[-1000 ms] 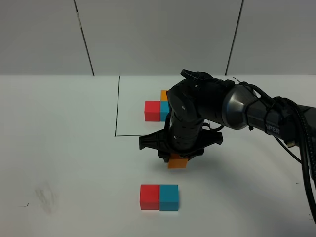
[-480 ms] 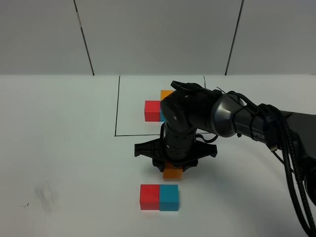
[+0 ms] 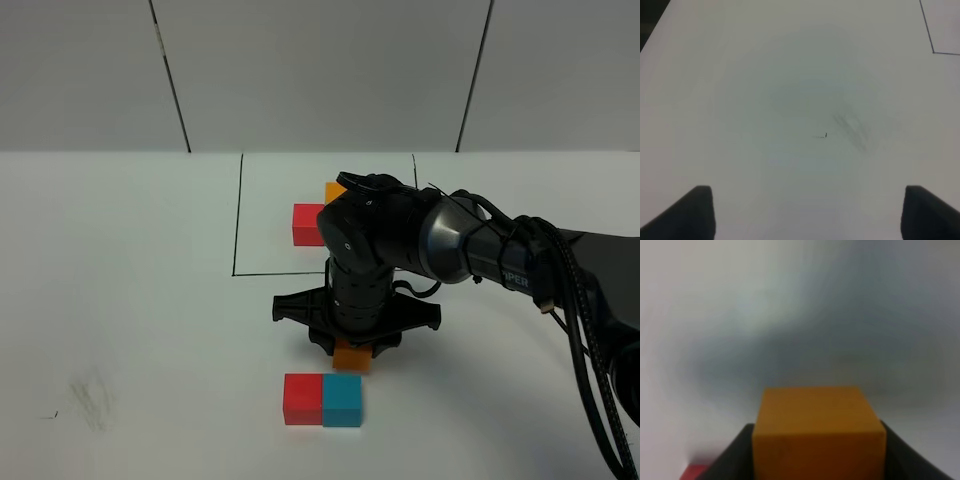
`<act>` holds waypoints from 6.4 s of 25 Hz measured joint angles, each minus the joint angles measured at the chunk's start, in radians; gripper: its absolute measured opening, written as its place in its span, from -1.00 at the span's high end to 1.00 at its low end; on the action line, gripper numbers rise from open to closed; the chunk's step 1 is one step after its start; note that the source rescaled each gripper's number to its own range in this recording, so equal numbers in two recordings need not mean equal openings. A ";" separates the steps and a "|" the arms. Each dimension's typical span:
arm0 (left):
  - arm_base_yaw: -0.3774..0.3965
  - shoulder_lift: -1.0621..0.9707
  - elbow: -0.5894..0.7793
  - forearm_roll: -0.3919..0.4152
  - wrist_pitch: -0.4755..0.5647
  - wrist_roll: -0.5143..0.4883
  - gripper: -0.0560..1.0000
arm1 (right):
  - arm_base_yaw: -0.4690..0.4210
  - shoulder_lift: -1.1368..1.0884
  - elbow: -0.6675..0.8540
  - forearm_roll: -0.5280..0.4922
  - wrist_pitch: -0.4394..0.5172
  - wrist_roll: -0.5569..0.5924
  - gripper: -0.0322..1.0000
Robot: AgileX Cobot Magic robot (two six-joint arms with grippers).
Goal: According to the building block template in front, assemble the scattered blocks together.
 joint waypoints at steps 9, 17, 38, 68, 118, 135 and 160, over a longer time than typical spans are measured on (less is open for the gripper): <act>0.000 0.000 0.000 0.000 0.000 0.000 -0.98 | 0.025 0.000 0.000 -0.046 0.002 0.003 0.47; 0.000 0.000 0.000 0.000 0.000 0.000 -0.98 | 0.038 0.022 0.000 -0.051 0.000 0.007 0.47; 0.000 0.000 0.000 0.000 0.000 0.000 -0.98 | 0.038 0.060 -0.002 -0.036 -0.005 0.009 0.47; 0.000 0.000 0.000 0.000 0.000 0.000 -0.98 | 0.037 0.077 -0.012 0.007 -0.020 -0.075 0.48; 0.000 0.000 0.000 0.000 0.000 0.000 -0.98 | 0.038 -0.550 -0.138 -0.628 0.311 -0.455 -0.16; 0.000 0.000 0.000 0.000 0.000 0.000 -0.98 | 0.038 -1.432 0.174 -0.517 0.319 -0.727 -0.98; 0.000 0.000 0.000 0.000 0.000 0.000 -0.98 | -0.033 -1.941 0.814 -0.035 0.327 -0.727 0.04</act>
